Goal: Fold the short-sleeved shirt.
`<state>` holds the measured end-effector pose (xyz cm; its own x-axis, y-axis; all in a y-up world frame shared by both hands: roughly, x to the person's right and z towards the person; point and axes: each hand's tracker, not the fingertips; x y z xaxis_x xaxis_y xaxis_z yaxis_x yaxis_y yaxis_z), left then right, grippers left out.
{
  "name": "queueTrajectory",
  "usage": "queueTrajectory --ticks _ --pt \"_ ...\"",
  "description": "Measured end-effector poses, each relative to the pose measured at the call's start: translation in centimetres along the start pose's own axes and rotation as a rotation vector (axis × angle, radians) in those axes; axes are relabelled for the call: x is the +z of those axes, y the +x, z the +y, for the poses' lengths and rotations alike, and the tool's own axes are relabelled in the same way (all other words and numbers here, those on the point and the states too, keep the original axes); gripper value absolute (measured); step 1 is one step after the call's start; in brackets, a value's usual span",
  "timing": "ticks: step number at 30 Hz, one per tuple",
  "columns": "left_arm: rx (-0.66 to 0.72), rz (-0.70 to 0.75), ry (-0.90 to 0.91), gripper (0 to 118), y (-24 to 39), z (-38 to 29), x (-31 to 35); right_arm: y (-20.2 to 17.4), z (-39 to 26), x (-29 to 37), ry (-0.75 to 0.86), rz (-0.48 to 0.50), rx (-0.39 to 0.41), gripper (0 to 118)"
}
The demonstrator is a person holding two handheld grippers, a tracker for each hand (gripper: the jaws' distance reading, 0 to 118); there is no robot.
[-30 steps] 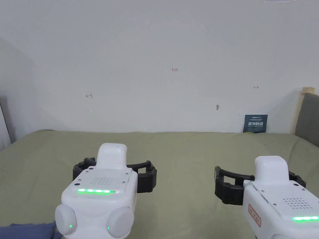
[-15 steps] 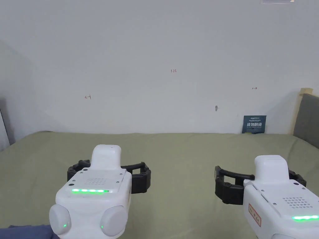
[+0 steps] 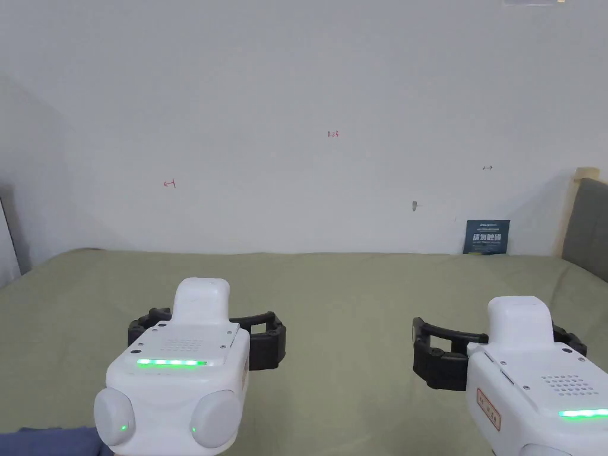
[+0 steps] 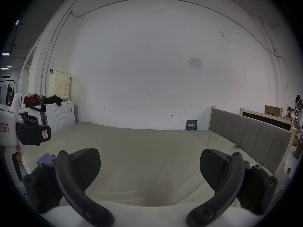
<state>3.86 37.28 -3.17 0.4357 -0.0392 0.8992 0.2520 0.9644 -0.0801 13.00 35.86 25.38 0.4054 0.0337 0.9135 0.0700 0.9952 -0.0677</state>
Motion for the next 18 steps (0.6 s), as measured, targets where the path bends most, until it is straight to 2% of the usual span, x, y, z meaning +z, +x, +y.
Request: queueTrajectory --ticks 18 --pt "0.007 0.013 -0.011 118 -0.32 -0.11 -0.06 -0.06 -0.02 -0.09 -0.01 -0.005 -0.004 118"
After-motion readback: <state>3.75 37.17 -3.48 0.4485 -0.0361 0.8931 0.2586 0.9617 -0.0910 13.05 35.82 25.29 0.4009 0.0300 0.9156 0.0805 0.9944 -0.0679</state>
